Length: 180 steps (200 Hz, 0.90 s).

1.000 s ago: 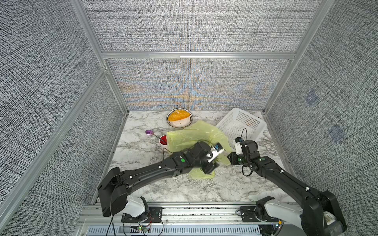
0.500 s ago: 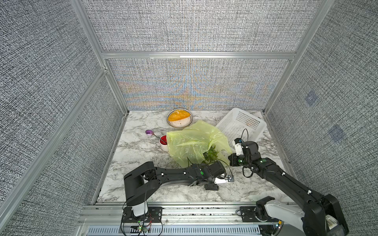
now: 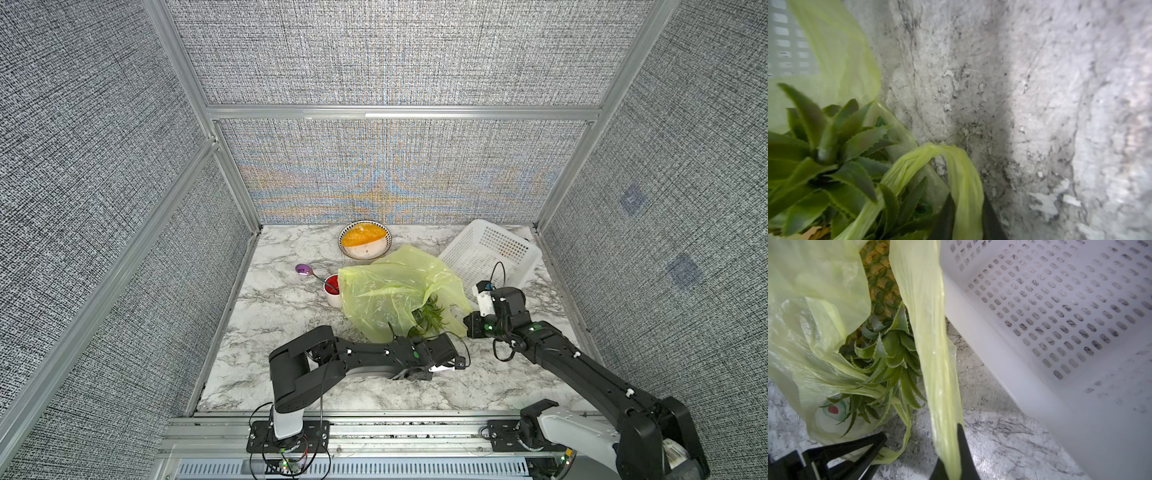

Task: Place the pineapple into a plastic bag & tie a knot
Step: Adjust the plastic bag at the center of the board.

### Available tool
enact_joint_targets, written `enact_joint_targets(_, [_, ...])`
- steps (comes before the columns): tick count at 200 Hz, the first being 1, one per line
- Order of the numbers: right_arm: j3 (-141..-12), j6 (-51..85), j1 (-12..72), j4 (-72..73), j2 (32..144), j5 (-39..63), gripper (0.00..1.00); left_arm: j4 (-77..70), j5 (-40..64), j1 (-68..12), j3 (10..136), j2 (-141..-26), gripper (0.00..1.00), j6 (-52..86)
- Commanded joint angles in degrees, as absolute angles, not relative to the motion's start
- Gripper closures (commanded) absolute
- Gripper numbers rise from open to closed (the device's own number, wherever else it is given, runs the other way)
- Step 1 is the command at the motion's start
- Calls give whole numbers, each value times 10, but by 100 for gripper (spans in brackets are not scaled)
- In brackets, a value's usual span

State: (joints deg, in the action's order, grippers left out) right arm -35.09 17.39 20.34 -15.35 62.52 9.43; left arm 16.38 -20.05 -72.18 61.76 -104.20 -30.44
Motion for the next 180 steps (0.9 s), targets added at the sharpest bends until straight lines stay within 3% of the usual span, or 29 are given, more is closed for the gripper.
enact_joint_targets(1, [-358, 163, 204, -163, 609, 107, 100, 140, -210, -722, 612, -995, 100, -293])
enact_joint_targets(29, [-383, 140, 204, -201, 552, 130, 100, 114, -214, -722, 590, -885, 100, -229])
enact_joint_targets(85, [-508, 133, 204, -229, 453, 122, 100, 65, -333, -678, 612, -693, 100, -5])
enact_joint_targets(135, [-710, 96, 204, -231, 537, 94, 100, 69, -312, -562, 712, -652, 100, 134])
enact_joint_targets(154, [-772, 87, 203, -234, 575, 58, 100, 150, -329, -524, 770, -664, 100, 210])
enact_joint_targets(180, [-775, 71, 201, -236, 593, 62, 100, 243, -270, -501, 792, -674, 100, 232])
